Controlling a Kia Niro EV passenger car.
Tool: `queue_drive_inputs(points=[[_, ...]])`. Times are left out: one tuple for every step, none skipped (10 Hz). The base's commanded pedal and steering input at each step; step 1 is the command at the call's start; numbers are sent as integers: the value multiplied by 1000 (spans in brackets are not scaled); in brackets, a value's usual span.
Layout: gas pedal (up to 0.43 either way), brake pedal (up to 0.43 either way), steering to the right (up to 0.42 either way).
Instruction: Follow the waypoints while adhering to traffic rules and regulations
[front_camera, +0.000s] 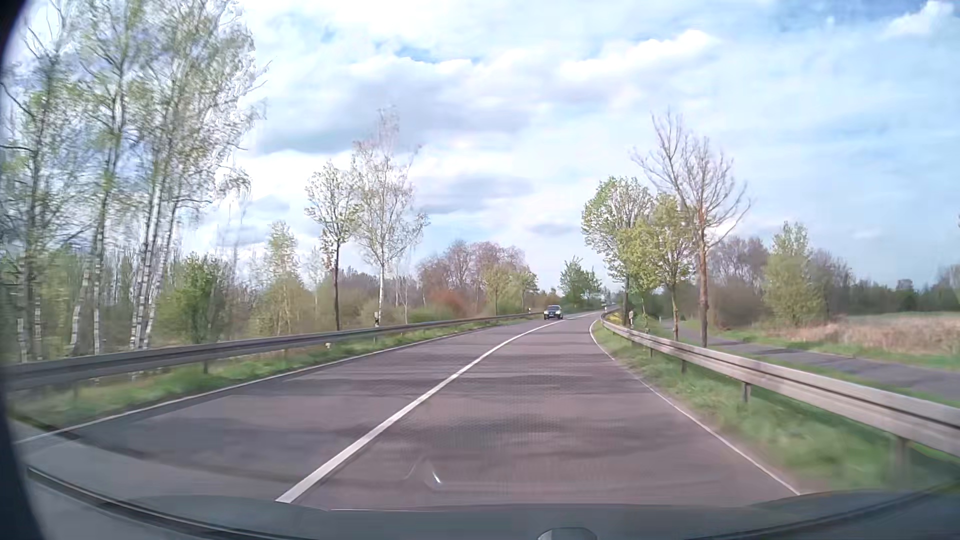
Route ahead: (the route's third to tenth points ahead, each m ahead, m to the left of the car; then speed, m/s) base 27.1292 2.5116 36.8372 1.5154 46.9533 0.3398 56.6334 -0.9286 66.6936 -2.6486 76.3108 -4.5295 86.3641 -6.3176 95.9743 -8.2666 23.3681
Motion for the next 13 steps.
queue_drive_inputs(points=[[0, 0, 20], [0, 0, 20], [0, 0, 20], [0, 0, 20], [0, 0, 19], [0, 0, 19], [0, 0, 18], [0, 0, 18], [0, 0, 18], [0, 0, 18], [0, 0, 18], [0, 0, 17], [0, 0, 17]])
